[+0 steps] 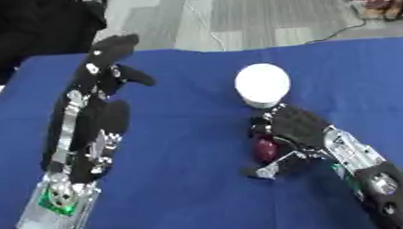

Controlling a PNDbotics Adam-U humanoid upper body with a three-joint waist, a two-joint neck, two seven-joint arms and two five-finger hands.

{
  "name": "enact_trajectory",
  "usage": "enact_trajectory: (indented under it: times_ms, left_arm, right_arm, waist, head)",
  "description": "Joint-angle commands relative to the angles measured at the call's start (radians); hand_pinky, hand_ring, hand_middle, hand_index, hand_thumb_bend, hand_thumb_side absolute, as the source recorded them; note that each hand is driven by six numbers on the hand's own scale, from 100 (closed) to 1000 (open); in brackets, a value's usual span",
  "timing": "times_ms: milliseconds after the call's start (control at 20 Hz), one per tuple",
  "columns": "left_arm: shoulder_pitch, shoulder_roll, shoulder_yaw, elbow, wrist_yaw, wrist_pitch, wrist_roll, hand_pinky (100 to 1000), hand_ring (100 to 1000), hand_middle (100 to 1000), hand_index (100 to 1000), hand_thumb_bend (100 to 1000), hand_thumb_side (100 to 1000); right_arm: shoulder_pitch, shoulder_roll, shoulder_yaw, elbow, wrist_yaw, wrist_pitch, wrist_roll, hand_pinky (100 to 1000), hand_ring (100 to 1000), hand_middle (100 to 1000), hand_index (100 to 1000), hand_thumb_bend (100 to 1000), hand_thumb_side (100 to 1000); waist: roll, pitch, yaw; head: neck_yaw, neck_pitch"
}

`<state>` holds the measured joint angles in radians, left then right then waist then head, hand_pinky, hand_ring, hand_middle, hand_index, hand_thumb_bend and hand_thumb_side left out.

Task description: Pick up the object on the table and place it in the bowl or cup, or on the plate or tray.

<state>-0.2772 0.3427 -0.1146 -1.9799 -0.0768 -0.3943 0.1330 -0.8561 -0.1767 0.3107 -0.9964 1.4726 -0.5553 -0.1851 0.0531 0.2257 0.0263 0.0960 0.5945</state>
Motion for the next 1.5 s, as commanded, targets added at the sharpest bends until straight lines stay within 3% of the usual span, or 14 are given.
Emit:
enact_trajectory:
  times_ms: [50,250,800,1300,1500]
  left_arm:
    - [-0.007,0.021,0.001,-0.020,0.007,-0.001,-0.002,619,596,832,854,188,752]
    - [-0.008,0.021,0.001,-0.020,0.007,-0.001,-0.002,619,596,832,854,188,751]
    - [-0.007,0.021,0.000,-0.020,0.008,-0.002,-0.003,618,596,832,854,187,751]
    - [-0.008,0.021,0.001,-0.020,0.008,-0.002,-0.004,617,596,832,854,187,751]
    - [-0.007,0.021,0.001,-0.020,0.008,-0.001,-0.005,616,597,833,854,186,750]
  right_arm:
    - [-0.018,-0.016,-0.011,0.008,-0.011,-0.008,0.002,100,299,488,625,582,739]
    - [-0.017,-0.013,-0.019,0.028,-0.047,-0.020,0.008,100,260,457,597,581,678]
    - [-0.014,-0.009,-0.023,0.031,-0.162,-0.056,0.021,100,111,325,464,553,696]
    - [-0.007,-0.003,-0.021,0.012,-0.217,-0.033,0.031,100,100,246,416,418,672]
    - [-0.003,-0.002,-0.019,-0.016,-0.235,-0.015,0.021,100,100,245,420,450,640]
  waist:
    - [0.000,-0.021,0.001]
    - [-0.001,-0.021,0.002]
    - [0.000,-0.021,0.000]
    - [0.001,-0.020,0.000]
    - [0.001,-0.020,-0.001]
  head:
    - [-0.004,-0.012]
    - [-0.002,-0.012]
    - [0.002,-0.010]
    - [0.002,-0.014]
    - [0.002,-0.014]
